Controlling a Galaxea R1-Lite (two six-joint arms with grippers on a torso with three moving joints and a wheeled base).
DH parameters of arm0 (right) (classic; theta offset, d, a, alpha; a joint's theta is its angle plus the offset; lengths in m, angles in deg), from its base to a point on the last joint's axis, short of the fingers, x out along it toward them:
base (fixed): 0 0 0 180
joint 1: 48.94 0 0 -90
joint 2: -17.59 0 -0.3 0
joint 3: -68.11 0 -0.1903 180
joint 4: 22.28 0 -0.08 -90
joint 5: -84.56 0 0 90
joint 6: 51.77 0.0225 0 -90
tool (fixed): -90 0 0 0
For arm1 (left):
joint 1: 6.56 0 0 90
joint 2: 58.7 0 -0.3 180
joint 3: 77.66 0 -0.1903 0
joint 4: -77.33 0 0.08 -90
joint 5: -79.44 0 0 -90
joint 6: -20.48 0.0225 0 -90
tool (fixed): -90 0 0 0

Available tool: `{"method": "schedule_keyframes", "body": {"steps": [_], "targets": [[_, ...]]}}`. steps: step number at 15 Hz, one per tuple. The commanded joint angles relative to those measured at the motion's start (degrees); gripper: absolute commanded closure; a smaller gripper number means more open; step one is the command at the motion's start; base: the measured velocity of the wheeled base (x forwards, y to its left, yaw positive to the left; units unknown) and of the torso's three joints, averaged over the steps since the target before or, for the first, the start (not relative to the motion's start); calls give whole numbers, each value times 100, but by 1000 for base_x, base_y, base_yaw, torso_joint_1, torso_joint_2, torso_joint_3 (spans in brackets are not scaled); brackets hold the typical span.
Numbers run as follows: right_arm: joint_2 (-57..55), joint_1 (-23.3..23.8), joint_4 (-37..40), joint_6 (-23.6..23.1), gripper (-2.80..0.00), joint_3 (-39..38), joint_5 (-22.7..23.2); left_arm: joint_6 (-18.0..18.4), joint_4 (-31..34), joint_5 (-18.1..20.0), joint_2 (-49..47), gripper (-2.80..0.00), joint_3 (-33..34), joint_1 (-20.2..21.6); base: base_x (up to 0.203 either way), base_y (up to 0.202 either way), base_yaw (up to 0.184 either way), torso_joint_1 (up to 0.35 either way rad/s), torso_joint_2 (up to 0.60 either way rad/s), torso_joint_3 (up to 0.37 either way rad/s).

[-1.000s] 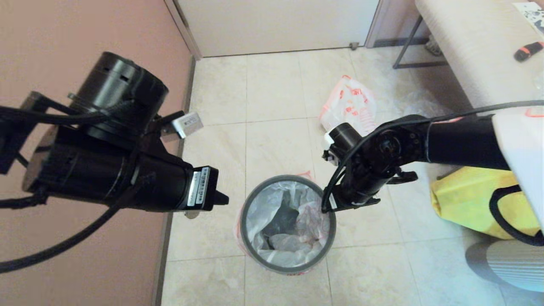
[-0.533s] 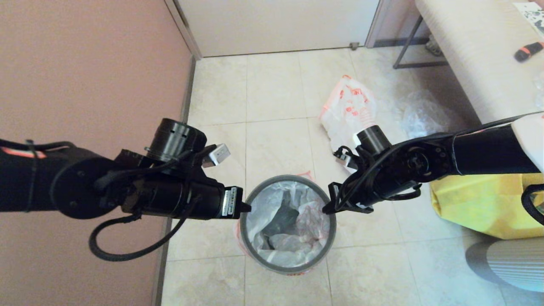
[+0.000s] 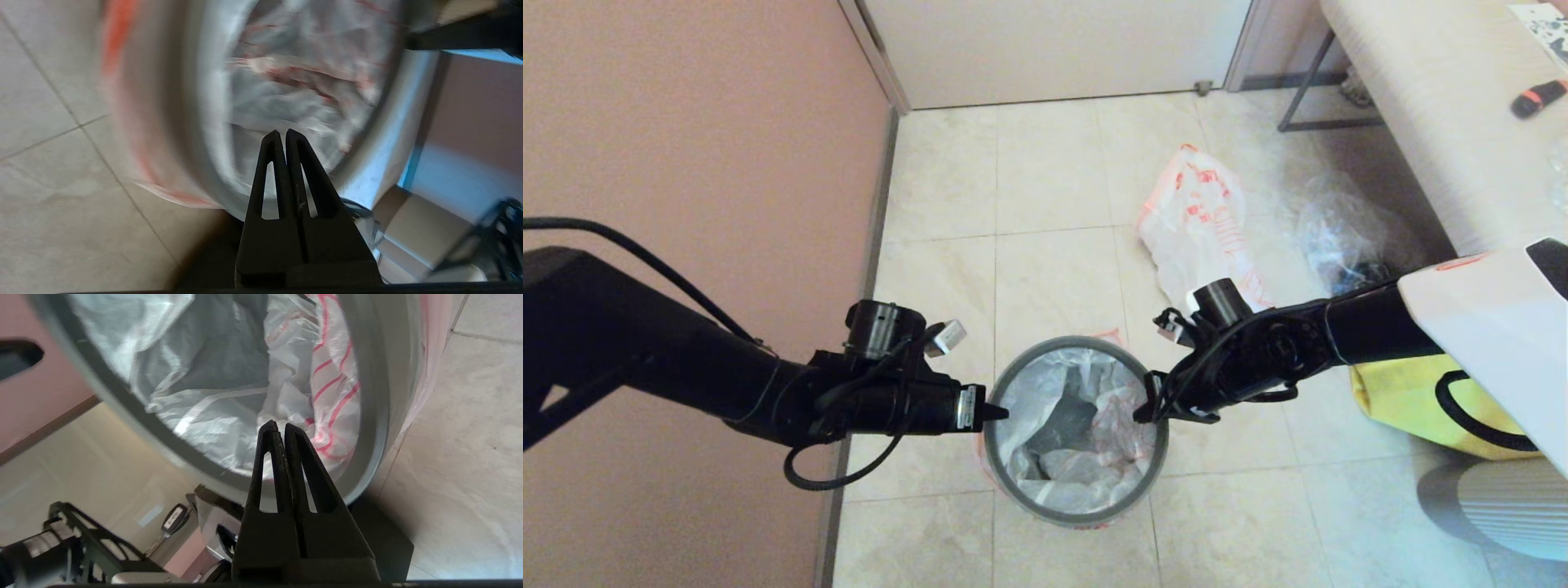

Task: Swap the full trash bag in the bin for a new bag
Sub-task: Place the trash can ring on the trash can

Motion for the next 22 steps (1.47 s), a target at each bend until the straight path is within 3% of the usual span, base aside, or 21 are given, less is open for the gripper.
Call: {"method": "schedule_keyframes", "body": {"steps": [1, 7, 14, 19, 22], "targets": [[-261, 15, -32, 18, 0, 24, 9, -7, -105, 21, -414, 0, 31, 60, 0, 0, 0, 0, 0, 0], [-419, 84, -166, 55, 0, 192, 13, 2, -538, -77, -1144, 0, -12, 148, 0, 0, 0, 0, 0, 0], [-851, 200, -157, 64, 0, 403, -84, -16, -541, -74, -1095, 0, -72, 197, 0, 0, 0, 0, 0, 0], [-489, 182, -115, 61, 0, 404, -119, -48, -507, -62, -780, 0, -40, 129, 0, 0, 0, 0, 0, 0], [124, -25, -86, 99, 0, 110, -453, -231, -463, -86, -60, 0, 73, -92, 0, 0, 0, 0, 0, 0]]}}
